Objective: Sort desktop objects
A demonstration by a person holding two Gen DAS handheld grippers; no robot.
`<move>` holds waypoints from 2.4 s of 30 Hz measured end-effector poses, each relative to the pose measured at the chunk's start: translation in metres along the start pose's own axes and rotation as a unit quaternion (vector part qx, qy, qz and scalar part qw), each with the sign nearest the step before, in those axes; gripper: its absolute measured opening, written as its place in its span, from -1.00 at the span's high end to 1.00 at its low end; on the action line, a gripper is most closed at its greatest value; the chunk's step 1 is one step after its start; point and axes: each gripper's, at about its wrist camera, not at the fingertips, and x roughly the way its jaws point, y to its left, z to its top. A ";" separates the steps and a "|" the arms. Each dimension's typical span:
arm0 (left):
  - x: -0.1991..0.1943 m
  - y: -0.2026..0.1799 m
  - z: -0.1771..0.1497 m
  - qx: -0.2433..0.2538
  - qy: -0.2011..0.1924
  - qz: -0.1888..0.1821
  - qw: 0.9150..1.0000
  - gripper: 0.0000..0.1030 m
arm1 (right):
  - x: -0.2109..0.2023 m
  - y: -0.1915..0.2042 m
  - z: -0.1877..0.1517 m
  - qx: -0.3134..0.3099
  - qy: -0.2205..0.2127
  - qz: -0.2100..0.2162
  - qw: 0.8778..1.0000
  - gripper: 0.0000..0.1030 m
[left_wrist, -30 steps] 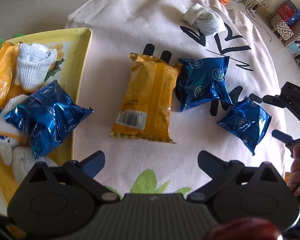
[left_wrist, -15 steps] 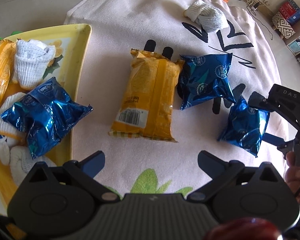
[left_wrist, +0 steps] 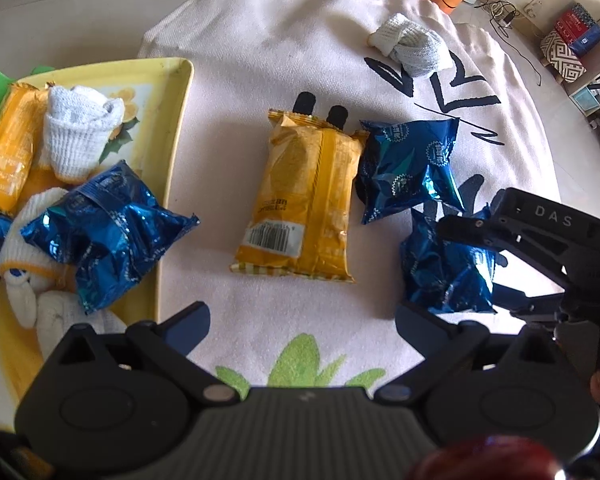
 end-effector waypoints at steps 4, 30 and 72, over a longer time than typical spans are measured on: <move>-0.007 0.005 -0.001 -0.003 -0.005 0.003 1.000 -0.99 | 0.006 0.008 -0.008 -0.009 0.027 0.032 0.999 -0.54; 0.005 0.001 -0.003 0.002 0.007 0.009 1.000 -0.99 | 0.000 -0.007 0.012 -0.032 -0.052 -0.106 0.992 -0.57; 0.053 -0.071 -0.015 0.061 -0.012 -0.036 0.997 -0.99 | -0.046 0.000 0.036 -0.092 -0.107 -0.072 0.987 -0.57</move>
